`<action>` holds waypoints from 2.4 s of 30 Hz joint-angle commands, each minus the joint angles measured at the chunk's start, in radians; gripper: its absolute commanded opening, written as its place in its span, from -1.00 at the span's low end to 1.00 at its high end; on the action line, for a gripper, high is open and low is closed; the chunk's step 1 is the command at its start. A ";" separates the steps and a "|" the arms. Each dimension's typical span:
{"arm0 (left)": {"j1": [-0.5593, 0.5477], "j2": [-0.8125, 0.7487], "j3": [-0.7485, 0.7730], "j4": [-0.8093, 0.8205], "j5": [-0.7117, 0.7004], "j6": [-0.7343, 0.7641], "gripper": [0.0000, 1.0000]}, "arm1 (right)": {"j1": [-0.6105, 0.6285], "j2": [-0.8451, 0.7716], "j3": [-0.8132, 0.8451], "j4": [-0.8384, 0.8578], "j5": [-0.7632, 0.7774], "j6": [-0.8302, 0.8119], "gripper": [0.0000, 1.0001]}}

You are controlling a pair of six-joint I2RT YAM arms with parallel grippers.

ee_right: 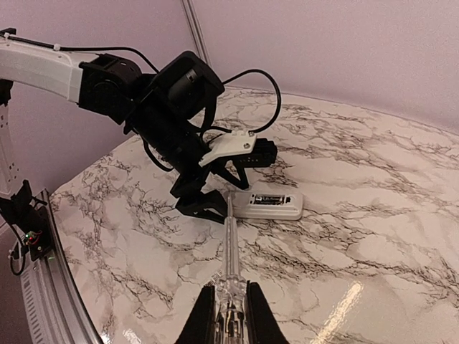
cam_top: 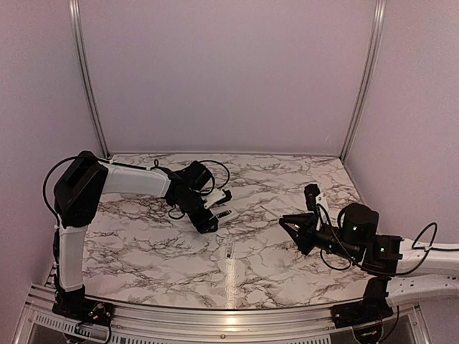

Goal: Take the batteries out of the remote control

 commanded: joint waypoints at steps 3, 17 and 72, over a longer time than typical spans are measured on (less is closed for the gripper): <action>-0.002 0.046 0.054 -0.054 -0.012 0.025 0.58 | -0.006 -0.020 -0.007 0.001 0.000 -0.010 -1.00; 0.005 0.072 0.062 -0.059 -0.021 0.038 0.34 | -0.006 -0.038 -0.013 0.002 -0.011 -0.008 -1.00; -0.207 -0.398 -0.548 0.579 -0.107 -0.147 -1.00 | -0.006 0.201 0.273 -0.344 -0.079 0.080 -1.00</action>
